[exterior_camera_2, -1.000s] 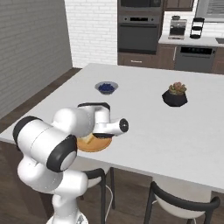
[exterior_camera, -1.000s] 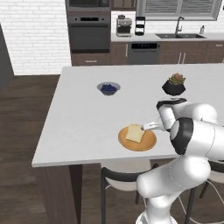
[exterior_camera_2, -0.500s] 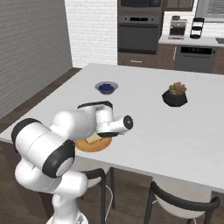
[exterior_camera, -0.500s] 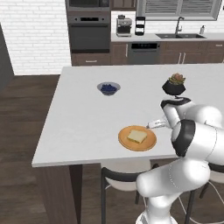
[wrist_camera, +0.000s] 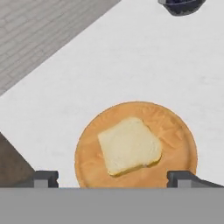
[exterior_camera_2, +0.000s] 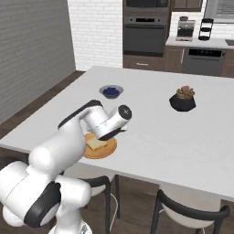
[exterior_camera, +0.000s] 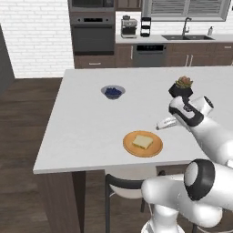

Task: Start the toaster. Once the lever pops up, take the bread to the plate on the dining counter.

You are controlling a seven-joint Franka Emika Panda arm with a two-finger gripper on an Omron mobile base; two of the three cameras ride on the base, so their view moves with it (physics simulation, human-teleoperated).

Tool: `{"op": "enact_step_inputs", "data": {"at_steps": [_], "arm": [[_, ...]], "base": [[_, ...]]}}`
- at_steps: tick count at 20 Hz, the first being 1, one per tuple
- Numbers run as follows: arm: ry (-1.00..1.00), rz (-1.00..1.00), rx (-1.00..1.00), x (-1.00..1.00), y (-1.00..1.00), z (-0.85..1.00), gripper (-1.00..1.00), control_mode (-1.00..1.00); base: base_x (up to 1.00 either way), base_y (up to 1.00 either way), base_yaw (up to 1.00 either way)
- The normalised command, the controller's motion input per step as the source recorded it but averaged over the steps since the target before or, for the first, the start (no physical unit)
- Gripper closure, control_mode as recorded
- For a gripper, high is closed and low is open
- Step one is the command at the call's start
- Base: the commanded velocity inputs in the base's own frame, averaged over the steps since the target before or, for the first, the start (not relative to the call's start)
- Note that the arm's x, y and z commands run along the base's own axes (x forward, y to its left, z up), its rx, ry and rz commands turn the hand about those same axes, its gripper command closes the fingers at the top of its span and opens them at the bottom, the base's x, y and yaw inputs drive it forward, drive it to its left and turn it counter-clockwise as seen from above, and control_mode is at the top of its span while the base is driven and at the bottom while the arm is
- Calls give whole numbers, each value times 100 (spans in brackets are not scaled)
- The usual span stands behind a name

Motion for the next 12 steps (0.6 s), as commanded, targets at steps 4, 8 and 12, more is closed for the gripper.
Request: {"op": "enact_step_inputs", "data": {"at_steps": [4, 8, 12], "arm": [[0, -34, -26, -86, 8, 21, -100, -100], [0, -32, -17, -99, 22, 49, -100, -100], [1, -20, -9, -66, 7, 61, -100, -100]], "base": [[0, 0, 0], [0, 0, 0], [0, 0, 0]]}}
